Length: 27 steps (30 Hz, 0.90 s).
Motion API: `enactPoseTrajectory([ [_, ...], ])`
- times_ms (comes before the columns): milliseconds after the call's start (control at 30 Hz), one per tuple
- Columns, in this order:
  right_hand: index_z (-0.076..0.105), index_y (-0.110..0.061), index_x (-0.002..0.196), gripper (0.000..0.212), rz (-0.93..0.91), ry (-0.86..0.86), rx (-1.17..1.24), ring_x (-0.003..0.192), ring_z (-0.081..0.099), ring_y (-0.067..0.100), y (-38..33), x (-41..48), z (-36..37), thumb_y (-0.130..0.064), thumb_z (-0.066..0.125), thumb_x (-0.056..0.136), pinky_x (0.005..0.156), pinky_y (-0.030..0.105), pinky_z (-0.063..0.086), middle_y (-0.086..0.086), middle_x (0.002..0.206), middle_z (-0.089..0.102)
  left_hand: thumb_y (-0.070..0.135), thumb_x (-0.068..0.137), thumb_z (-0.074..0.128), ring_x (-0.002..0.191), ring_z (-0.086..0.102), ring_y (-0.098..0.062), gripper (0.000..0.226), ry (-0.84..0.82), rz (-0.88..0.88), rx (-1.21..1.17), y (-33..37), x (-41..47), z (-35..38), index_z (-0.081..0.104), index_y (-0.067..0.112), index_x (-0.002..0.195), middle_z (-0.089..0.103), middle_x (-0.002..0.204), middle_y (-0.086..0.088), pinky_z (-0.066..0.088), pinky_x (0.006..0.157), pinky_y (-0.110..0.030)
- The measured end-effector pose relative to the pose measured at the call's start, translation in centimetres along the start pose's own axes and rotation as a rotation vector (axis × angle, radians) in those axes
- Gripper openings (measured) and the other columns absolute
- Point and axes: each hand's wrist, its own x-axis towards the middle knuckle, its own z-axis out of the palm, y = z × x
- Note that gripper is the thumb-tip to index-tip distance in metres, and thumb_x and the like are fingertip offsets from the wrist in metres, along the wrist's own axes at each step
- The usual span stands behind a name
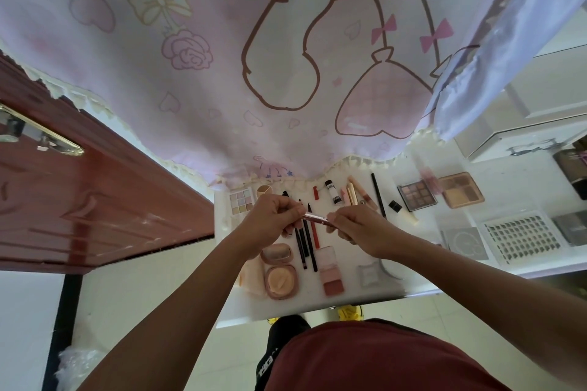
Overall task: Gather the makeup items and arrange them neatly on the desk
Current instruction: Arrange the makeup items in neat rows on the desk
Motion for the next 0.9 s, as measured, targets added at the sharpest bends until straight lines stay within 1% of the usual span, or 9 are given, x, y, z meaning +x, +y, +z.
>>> enactPoseTrajectory([
  [100,0.058,-0.021,0.09,0.013,-0.018,0.011,-0.071,0.057,0.042,0.008,0.21,0.01,-0.14,-0.032,0.064,0.093,0.063,0.036,0.041,-0.007,0.063,0.05,0.01,0.094,0.059,0.053,0.051,-0.009,0.015,-0.004,0.004,0.003,0.08,0.05,0.08,0.07,0.0,0.091,0.064,0.067,-0.007,0.044,0.053,-0.02],
  [167,0.055,-0.028,0.095,0.014,-0.024,0.017,-0.116,0.06,0.046,0.009,0.47,0.08,-0.18,-0.034,0.067,0.09,0.077,0.043,0.045,-0.009,0.06,0.05,0.01,0.094,0.06,0.053,0.052,-0.009,0.015,-0.005,0.007,0.006,0.1,0.1,0.06,0.071,0.0,0.091,0.064,0.067,-0.007,0.044,0.052,-0.02],
  [233,0.06,-0.027,0.098,0.009,-0.015,0.009,-0.037,0.06,0.046,0.014,0.31,0.01,-0.23,-0.034,0.062,0.094,0.07,0.044,0.044,-0.008,0.058,0.05,0.01,0.094,0.06,0.053,0.052,-0.009,0.015,-0.009,0.009,0.007,0.09,0.11,0.02,0.071,0.0,0.092,0.064,0.067,-0.007,0.044,0.052,-0.02],
  [333,0.069,-0.015,0.088,0.03,0.012,-0.004,-0.004,0.057,0.043,0.015,0.0,-0.02,-0.25,-0.032,0.048,0.101,0.06,0.036,0.039,-0.004,0.06,0.054,0.009,0.094,0.06,0.053,0.052,-0.009,0.015,-0.012,0.007,0.004,0.05,0.09,0.01,0.07,-0.001,0.092,0.064,0.067,-0.007,0.043,0.052,-0.02],
  [467,0.06,-0.019,0.094,0.011,-0.007,0.002,-0.055,0.06,0.046,0.008,0.11,-0.11,-0.21,-0.029,0.064,0.093,0.059,0.025,0.04,-0.006,0.069,0.056,0.009,0.094,0.06,0.051,0.051,-0.009,0.015,-0.013,0.008,0.006,0.14,0.0,0.08,0.071,-0.001,0.092,0.063,0.065,-0.006,0.043,0.052,-0.02],
  [500,0.058,-0.022,0.097,0.013,-0.01,0.004,-0.053,0.06,0.047,0.006,0.13,-0.17,-0.17,-0.029,0.067,0.091,0.059,0.023,0.039,-0.007,0.068,0.055,0.01,0.093,0.06,0.051,0.05,-0.009,0.015,-0.013,0.006,0.004,0.16,-0.02,0.07,0.071,-0.001,0.092,0.063,0.064,-0.005,0.043,0.051,-0.02],
  [600,0.062,-0.021,0.102,0.014,0.004,-0.003,0.016,0.059,0.047,0.012,0.15,-0.13,-0.08,-0.032,0.062,0.094,0.057,0.028,0.039,-0.005,0.064,0.058,0.01,0.093,0.061,0.051,0.05,-0.009,0.014,-0.016,0.002,-0.001,0.15,-0.1,-0.09,0.072,0.002,0.09,0.063,0.064,-0.005,0.043,0.051,-0.02],
  [700,0.068,-0.009,0.091,0.03,0.025,-0.028,0.038,0.058,0.043,0.02,0.07,-0.06,-0.03,-0.031,0.05,0.1,0.057,0.036,0.036,0.005,0.069,0.061,0.01,0.094,0.06,0.052,0.05,-0.009,0.014,-0.021,0.003,-0.003,0.15,-0.21,-0.19,0.072,0.004,0.089,0.063,0.066,-0.007,0.043,0.051,-0.02],
  [900,0.062,-0.016,0.095,0.009,-0.004,-0.016,0.032,0.058,0.047,0.011,0.41,-0.19,0.07,-0.025,0.061,0.095,0.055,0.029,0.041,0.001,0.075,0.064,0.01,0.093,0.061,0.051,0.05,-0.009,0.013,-0.013,-0.016,-0.019,-0.01,-0.32,-0.21,0.072,0.003,0.09,0.064,0.065,-0.007,0.042,0.051,-0.02],
])
